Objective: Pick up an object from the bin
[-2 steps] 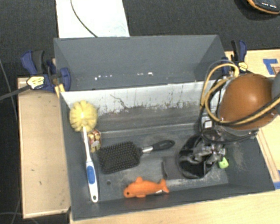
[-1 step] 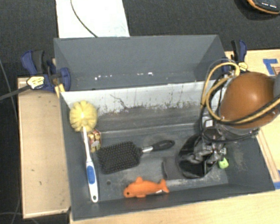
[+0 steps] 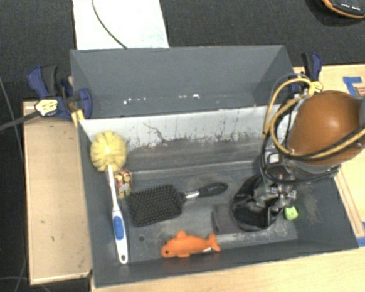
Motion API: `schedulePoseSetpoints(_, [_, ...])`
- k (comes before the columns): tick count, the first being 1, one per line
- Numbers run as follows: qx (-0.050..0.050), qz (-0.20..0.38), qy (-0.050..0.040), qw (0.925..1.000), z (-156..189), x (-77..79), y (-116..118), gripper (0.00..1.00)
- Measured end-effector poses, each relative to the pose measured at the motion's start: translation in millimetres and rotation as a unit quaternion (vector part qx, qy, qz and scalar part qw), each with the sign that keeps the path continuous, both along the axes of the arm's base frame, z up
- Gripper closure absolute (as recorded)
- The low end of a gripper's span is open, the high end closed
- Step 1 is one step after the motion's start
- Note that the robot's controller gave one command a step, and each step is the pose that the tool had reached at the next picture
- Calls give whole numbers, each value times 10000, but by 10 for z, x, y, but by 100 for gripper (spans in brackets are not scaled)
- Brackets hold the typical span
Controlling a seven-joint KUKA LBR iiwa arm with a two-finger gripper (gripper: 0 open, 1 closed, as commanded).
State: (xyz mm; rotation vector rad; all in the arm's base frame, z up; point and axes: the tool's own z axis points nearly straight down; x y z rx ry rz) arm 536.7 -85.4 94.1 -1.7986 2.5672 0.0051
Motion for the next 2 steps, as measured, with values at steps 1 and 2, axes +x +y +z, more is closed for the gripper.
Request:
schedulePoseSetpoints(1, [13,-5,40,10000,148,-17,10,100])
schedulePoseSetpoints(2, [10,-4,32,10000,377,-15,8,100])
